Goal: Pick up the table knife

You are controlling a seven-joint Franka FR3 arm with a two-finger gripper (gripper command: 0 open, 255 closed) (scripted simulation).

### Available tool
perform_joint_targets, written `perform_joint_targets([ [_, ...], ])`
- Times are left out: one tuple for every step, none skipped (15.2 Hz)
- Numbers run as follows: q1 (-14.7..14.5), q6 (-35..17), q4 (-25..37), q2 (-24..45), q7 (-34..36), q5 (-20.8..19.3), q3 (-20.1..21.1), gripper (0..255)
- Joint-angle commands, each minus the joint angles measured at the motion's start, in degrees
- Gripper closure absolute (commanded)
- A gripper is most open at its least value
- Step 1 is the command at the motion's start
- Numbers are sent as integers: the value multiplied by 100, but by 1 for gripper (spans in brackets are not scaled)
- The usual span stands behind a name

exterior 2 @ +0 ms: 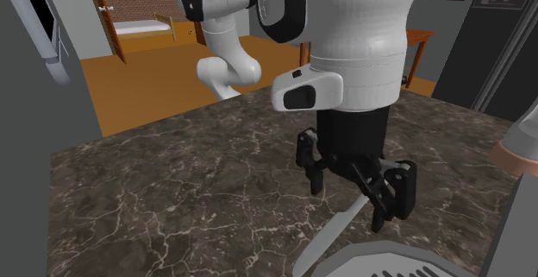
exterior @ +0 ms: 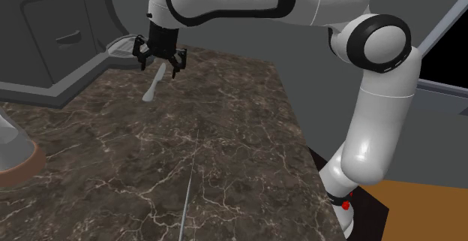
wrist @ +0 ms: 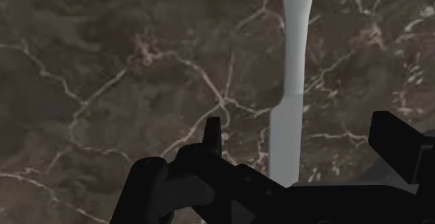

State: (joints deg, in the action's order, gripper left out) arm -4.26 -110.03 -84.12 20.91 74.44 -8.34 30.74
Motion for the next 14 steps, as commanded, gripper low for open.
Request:
perform_joint_targets([
  [13,-127,-113,14,-2,-8,-8,0],
  [13,-128,-114,13,-2,-7,-8,0],
  [11,-128,-111,17,-1,-9,-8,255],
  [10,-130,-113,18,0,-9,-8,255],
  [12,-132,-115,18,-2,-9,-9,255],
  [8,-125,-95,32,-2,-15,-11,255],
  [6,-119,-85,36,-1,-17,-12,255],
  [8,-122,-92,32,-2,-15,-11,255],
  [14,-127,-110,17,-6,-8,-9,255],
  [12,-122,-97,26,-7,-12,-11,255],
  [11,-122,-93,30,-6,-14,-12,255],
  [13,-127,-113,14,-2,-8,-8,255],
  [7,-52,-41,10,-4,-4,-5,255],
  [1,23,32,7,-6,0,-1,255],
])
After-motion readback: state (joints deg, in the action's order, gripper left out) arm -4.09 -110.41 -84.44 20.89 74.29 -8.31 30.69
